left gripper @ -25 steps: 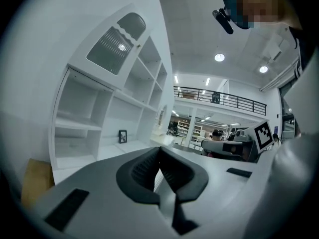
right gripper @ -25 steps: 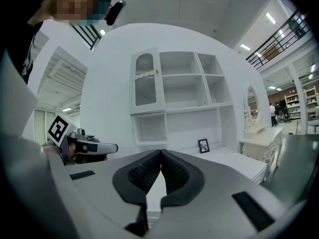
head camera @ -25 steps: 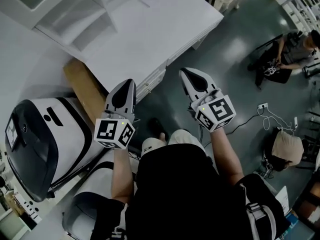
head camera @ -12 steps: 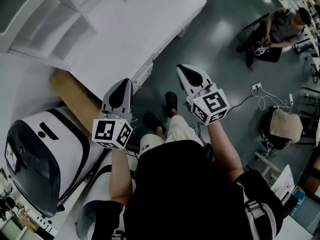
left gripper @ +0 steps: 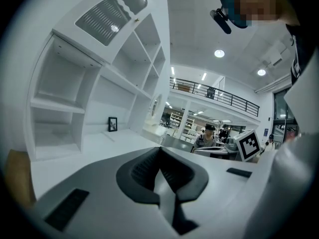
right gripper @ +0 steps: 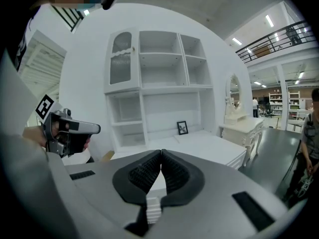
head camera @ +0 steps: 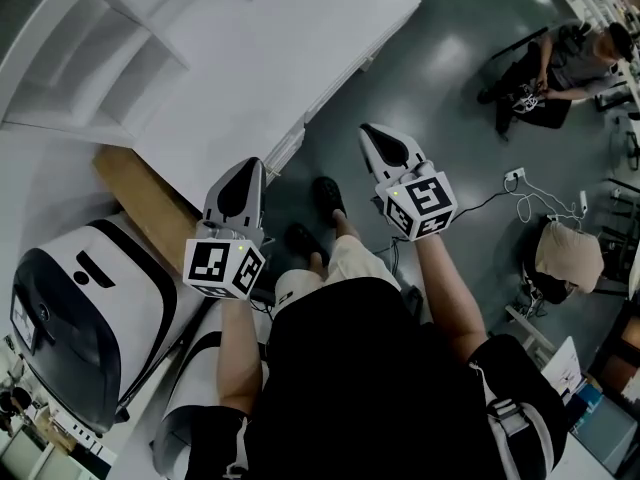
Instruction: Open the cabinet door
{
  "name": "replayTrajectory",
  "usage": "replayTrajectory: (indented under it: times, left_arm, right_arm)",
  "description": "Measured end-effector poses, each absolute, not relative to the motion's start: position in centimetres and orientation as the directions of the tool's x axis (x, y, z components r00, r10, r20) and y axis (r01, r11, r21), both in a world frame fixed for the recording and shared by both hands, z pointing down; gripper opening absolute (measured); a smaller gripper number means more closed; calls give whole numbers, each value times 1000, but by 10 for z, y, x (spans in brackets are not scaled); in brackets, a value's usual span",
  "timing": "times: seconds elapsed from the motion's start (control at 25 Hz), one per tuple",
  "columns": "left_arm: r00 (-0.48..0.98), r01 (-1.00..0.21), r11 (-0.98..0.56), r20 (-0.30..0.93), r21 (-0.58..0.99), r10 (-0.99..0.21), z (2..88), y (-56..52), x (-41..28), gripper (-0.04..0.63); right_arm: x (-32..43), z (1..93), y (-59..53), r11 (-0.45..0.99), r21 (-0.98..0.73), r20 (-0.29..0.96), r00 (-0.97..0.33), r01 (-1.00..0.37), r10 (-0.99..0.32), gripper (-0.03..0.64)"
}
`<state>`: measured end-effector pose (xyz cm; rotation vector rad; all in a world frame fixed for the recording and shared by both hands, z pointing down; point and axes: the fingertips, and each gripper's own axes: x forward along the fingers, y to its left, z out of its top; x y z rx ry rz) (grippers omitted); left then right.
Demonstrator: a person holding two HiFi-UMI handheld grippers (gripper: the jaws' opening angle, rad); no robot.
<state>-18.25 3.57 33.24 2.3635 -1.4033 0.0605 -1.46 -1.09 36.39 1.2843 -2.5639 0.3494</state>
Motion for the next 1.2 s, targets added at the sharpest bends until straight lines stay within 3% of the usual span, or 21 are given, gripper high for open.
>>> replayTrajectory:
  times: [1.2]
  left_arm:
    - [465,-879,-360,387,313,-796,408,-119,-79,23]
  right_arm:
    - [106,563,-221,528,-60,590,-457,-847,-665,81]
